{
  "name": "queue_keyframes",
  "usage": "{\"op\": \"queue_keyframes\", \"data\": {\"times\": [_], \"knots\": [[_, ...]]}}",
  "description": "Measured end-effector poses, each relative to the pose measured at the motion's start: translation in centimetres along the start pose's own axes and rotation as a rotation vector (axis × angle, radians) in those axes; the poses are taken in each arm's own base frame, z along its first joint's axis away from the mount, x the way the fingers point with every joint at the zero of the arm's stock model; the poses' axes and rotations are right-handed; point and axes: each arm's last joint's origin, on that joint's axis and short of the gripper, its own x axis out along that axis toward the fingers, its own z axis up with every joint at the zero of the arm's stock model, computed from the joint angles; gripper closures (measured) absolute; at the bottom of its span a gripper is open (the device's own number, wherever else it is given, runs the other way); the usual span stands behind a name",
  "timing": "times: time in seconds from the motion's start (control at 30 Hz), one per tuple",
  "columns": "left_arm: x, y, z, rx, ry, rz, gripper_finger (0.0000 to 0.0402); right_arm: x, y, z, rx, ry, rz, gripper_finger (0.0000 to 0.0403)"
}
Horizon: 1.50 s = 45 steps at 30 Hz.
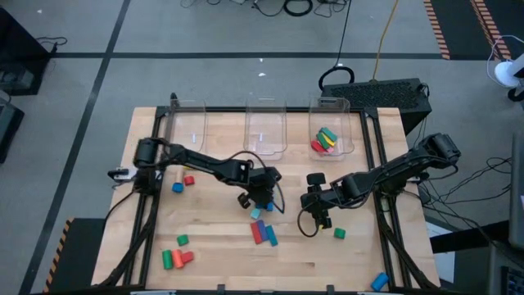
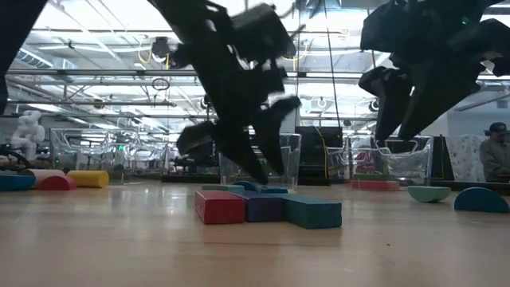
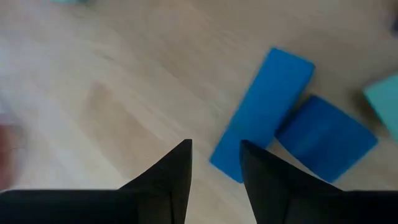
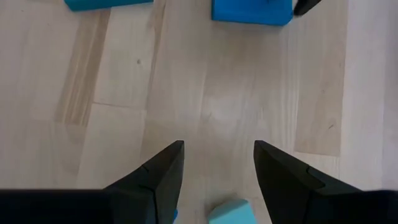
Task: Sort blocks by size
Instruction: Put the blue rectangular block into the right transparent bin
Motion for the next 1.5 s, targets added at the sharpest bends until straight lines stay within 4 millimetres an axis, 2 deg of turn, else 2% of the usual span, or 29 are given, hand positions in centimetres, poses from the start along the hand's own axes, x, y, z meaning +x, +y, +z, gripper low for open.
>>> {"op": "queue_keyframes", "data": {"times": [0.17, 0.4, 0.6, 0.8, 0.93, 1.1, 1.23, 1.43, 1.5], "knots": [[0.9, 0.8, 0.5, 0.047, 0.053, -0.086, 0.0265, 0.0, 0.0, -0.1, -0.002, 0.011, -0.002, 0.0225], [0.7, 1.0, 0.7, 0.067, 0.105, -0.167, 0.0265, 0.0, -0.1, -0.2, -0.004, 0.020, -0.008, 0.0225], [0.2, 1.2, 0.1, -0.046, 0.196, -0.189, 0.0265, 0.0, -0.4, -0.1, -0.004, 0.017, -0.034, 0.0225], [0.3, 1.2, 0.1, -0.082, 0.190, -0.192, 0.0265, 0.1, -0.9, 0.0, 0.004, 0.007, -0.069, 0.0225], [1.0, 1.1, 0.1, -0.175, 0.157, -0.217, 0.0265, 0.1, -0.9, 0.0, 0.019, 0.007, -0.068, 0.0225], [2.8, 0.5, -0.3, -0.279, 0.182, -0.246, 0.0265, 0.1, -0.9, 0.0, 0.022, 0.006, -0.067, 0.0225], [3.4, 0.3, -0.5, -0.370, 0.205, -0.248, 0.0265, 0.1, -0.9, 0.1, 0.053, 0.000, -0.066, 0.0225], [3.1, 0.4, -0.5, -0.495, 0.219, -0.226, 0.0275, 0.1, -0.9, 0.2, 0.108, -0.018, -0.073, 0.0225], [2.3, 0.6, -0.3, -0.529, 0.213, -0.208, 0.0284, 0.1, -1.0, 0.5, 0.150, -0.057, -0.105, 0.0225]]}}
